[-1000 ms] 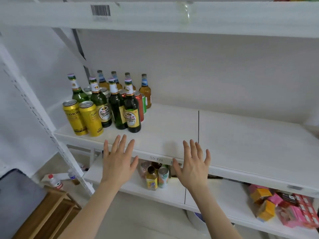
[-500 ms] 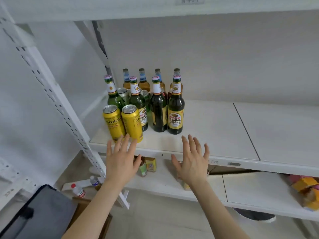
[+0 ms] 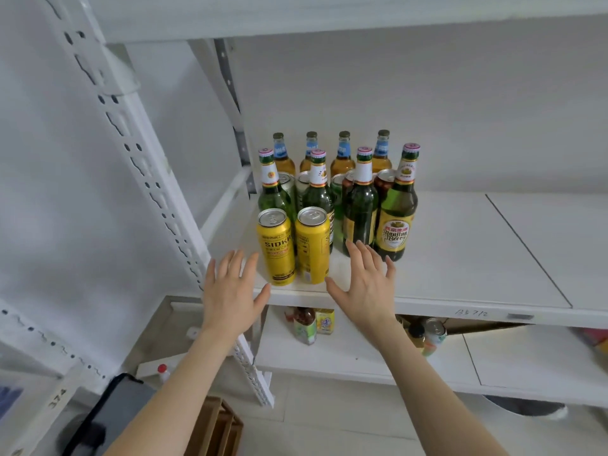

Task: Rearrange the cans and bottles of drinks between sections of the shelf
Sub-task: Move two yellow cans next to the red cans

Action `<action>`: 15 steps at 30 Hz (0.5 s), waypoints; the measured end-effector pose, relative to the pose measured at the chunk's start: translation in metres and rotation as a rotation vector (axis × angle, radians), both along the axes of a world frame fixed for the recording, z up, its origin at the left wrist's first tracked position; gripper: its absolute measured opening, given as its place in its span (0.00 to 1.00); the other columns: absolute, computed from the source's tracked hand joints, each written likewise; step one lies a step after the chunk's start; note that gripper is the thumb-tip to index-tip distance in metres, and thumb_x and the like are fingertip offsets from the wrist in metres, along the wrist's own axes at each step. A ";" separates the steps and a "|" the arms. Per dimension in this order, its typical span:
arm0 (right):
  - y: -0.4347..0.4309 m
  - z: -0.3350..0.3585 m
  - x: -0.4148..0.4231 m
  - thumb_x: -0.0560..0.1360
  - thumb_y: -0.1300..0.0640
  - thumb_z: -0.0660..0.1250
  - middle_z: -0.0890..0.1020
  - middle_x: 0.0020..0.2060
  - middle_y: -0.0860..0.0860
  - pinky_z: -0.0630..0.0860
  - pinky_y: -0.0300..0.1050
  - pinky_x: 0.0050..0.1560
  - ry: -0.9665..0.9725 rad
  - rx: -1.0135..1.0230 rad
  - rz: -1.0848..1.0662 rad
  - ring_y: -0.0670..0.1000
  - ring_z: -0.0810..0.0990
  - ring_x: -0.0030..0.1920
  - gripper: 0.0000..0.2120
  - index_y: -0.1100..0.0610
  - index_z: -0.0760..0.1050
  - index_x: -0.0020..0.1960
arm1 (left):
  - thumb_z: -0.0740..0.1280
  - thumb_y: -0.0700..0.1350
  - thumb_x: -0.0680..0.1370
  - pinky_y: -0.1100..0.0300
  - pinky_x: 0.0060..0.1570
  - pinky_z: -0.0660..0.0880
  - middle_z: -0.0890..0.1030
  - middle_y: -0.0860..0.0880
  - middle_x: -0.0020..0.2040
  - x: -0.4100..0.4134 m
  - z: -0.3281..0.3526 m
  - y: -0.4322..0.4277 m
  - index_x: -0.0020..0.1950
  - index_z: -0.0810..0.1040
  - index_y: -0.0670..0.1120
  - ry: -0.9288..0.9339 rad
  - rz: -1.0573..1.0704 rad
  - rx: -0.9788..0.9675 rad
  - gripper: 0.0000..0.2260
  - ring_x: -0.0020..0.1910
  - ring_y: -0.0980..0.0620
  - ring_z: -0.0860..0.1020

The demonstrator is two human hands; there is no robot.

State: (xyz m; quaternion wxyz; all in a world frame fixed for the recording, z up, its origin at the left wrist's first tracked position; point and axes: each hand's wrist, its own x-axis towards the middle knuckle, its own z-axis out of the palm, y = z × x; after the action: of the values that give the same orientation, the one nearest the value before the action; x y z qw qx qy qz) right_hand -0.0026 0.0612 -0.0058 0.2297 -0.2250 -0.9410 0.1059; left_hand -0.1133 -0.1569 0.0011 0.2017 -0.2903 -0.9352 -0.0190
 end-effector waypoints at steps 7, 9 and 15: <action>-0.011 0.006 -0.030 0.71 0.33 0.57 0.72 0.71 0.52 0.61 0.62 0.72 -0.024 -0.064 0.026 0.56 0.69 0.71 0.39 0.54 0.63 0.75 | 0.66 0.64 0.74 0.42 0.66 0.71 0.76 0.42 0.67 -0.034 -0.008 -0.001 0.72 0.67 0.43 -0.134 -0.108 0.120 0.34 0.66 0.41 0.74; -0.011 0.010 -0.037 0.71 0.33 0.59 0.73 0.70 0.52 0.63 0.61 0.70 -0.003 -0.118 0.036 0.56 0.71 0.70 0.39 0.54 0.62 0.75 | 0.67 0.64 0.73 0.44 0.67 0.70 0.75 0.43 0.69 -0.040 -0.011 0.005 0.74 0.65 0.43 -0.232 -0.148 0.174 0.37 0.67 0.42 0.74; -0.004 0.009 -0.058 0.72 0.41 0.71 0.77 0.66 0.50 0.71 0.56 0.65 0.045 -0.505 0.143 0.55 0.74 0.65 0.36 0.53 0.62 0.74 | 0.73 0.58 0.73 0.48 0.66 0.71 0.69 0.47 0.75 -0.054 -0.016 0.024 0.77 0.58 0.47 -0.703 -0.222 0.464 0.40 0.71 0.47 0.71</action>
State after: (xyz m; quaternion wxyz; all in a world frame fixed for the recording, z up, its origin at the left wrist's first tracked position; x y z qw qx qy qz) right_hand -0.0603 0.0574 0.0028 0.1793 -0.2057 -0.8928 0.3583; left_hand -0.1672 -0.1331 -0.0146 -0.0721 -0.3120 -0.8811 -0.3481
